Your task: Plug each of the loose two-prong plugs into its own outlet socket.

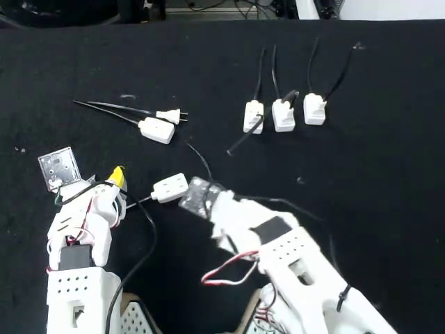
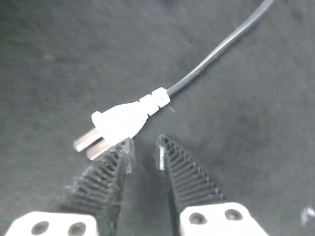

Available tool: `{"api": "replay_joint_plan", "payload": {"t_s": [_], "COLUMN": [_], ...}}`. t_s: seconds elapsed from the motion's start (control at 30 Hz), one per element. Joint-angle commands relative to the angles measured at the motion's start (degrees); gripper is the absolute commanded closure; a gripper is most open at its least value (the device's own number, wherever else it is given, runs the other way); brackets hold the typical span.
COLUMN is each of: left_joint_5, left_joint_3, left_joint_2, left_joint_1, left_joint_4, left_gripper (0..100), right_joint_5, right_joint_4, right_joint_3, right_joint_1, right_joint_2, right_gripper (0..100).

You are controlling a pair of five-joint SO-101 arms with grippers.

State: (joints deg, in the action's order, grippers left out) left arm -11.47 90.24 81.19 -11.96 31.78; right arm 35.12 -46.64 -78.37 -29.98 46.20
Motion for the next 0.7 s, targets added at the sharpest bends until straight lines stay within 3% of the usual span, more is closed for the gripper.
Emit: {"api": "replay_joint_plan", "payload": {"t_s": [0.0, 0.3, 0.5, 0.67], "left_joint_5": [-0.2, -0.2, -0.2, -0.2], "left_joint_3": [-1.4, -1.4, -1.4, -1.4], "left_joint_2": [0.7, 0.7, 0.7, 0.7], "left_joint_1": [-0.5, -0.6, -0.6, -0.6], "left_joint_4": [-0.6, -0.6, -0.6, -0.6], "left_gripper": [81, 81, 81, 81], "right_joint_5": [-4.4, -6.0, -22.5, -23.9], "right_joint_4": [1.6, 1.1, 4.8, 14.2], "right_joint_3": [0.3, 6.0, 9.4, 5.5], "right_joint_1": [-6.6, -9.2, -9.4, -9.2], "right_joint_2": [1.5, 1.5, 1.2, 1.2], "right_gripper": [92.4, 92.4, 92.4, 92.4]}}
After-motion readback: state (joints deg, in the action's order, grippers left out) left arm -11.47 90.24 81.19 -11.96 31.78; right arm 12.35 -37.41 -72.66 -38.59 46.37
